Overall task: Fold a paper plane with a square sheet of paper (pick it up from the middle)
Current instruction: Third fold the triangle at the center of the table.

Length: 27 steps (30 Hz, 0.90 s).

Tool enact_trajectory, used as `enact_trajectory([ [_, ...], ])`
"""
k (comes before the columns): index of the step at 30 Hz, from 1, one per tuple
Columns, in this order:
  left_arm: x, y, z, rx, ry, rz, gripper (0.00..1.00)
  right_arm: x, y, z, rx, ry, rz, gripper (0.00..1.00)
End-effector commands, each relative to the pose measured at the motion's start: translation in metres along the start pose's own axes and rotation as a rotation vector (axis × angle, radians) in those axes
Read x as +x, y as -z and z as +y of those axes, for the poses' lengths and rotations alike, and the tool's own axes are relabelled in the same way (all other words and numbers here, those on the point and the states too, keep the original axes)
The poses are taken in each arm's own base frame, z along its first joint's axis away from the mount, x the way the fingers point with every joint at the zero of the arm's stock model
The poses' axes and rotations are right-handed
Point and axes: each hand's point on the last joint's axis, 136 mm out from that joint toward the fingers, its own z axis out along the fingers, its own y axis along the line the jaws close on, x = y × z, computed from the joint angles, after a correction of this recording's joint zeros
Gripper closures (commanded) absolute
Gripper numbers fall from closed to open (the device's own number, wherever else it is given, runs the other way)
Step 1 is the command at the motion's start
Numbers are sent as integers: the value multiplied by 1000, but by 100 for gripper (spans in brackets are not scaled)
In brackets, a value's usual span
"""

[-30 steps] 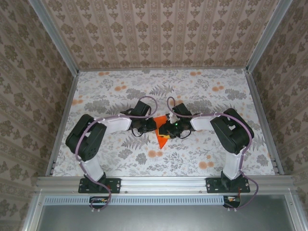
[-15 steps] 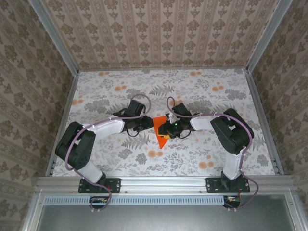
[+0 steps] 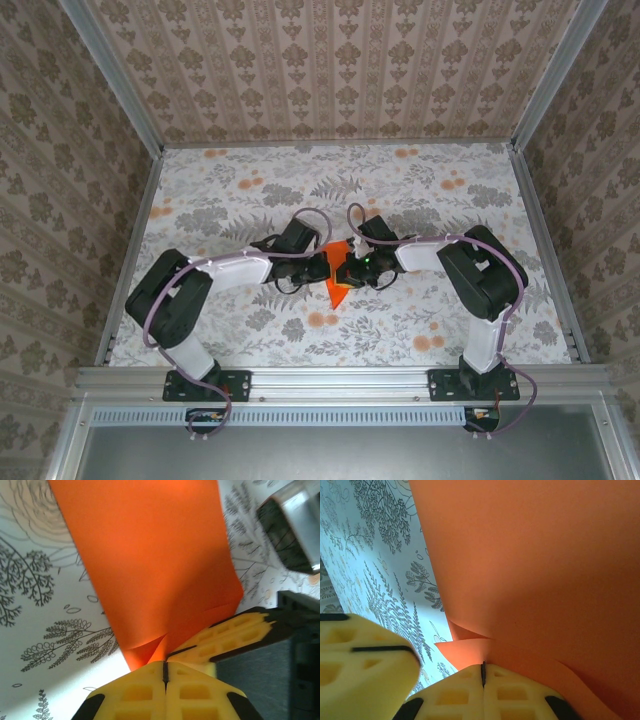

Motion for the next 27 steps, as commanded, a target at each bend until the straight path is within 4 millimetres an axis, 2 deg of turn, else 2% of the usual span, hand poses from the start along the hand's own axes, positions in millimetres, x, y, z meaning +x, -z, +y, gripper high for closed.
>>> enact_trajectory([
  [1,6,-8,-1,19,7,20,100,15,-4,-30,104,-64,34,98],
  [18,14,-19,9,-26,-3,59,100,14,-1,-25,88,-59,23,98],
  [27,27,-25,30,-122,-11,97,100,6,22,8,-5,15,-37,95],
])
